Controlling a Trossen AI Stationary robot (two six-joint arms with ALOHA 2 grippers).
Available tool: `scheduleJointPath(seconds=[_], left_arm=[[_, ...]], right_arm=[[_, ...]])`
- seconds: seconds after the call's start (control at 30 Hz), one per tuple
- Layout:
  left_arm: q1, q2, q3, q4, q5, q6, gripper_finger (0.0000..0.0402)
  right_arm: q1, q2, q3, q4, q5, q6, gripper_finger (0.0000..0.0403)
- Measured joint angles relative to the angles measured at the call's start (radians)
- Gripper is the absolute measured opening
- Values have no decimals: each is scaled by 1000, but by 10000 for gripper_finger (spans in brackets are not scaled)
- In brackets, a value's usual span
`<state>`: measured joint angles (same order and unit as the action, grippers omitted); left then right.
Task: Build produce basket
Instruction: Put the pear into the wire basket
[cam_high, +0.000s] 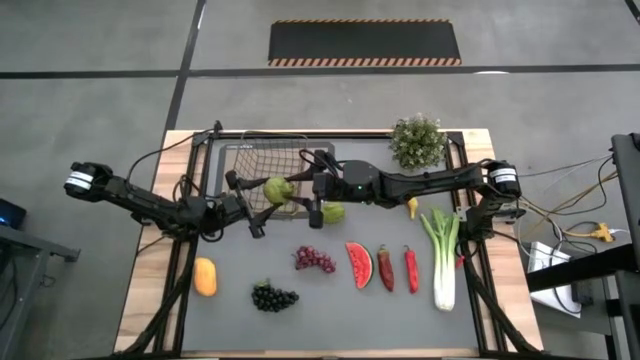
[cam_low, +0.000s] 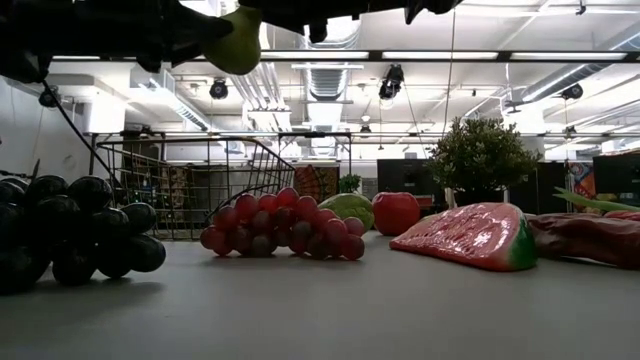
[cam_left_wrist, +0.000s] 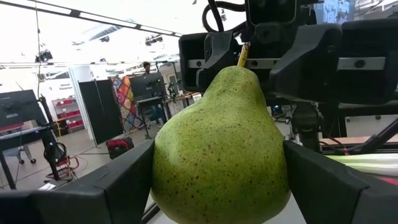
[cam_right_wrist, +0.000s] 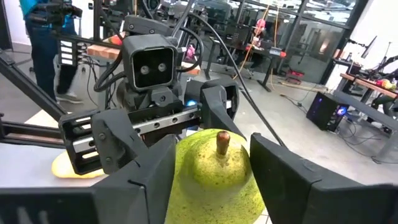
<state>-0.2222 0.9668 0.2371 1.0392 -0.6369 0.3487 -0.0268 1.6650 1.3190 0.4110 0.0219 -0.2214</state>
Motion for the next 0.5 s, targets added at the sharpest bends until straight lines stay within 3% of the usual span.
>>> scheduleJointPath(seconds=[0.33, 0.5], left_arm=[[0, 2, 1, 17, 1, 33, 302], [0, 2, 3, 23, 1, 44, 302]], right_arm=[[0, -1, -1, 3, 1, -5, 120], [0, -2, -1, 3, 0, -13, 113]])
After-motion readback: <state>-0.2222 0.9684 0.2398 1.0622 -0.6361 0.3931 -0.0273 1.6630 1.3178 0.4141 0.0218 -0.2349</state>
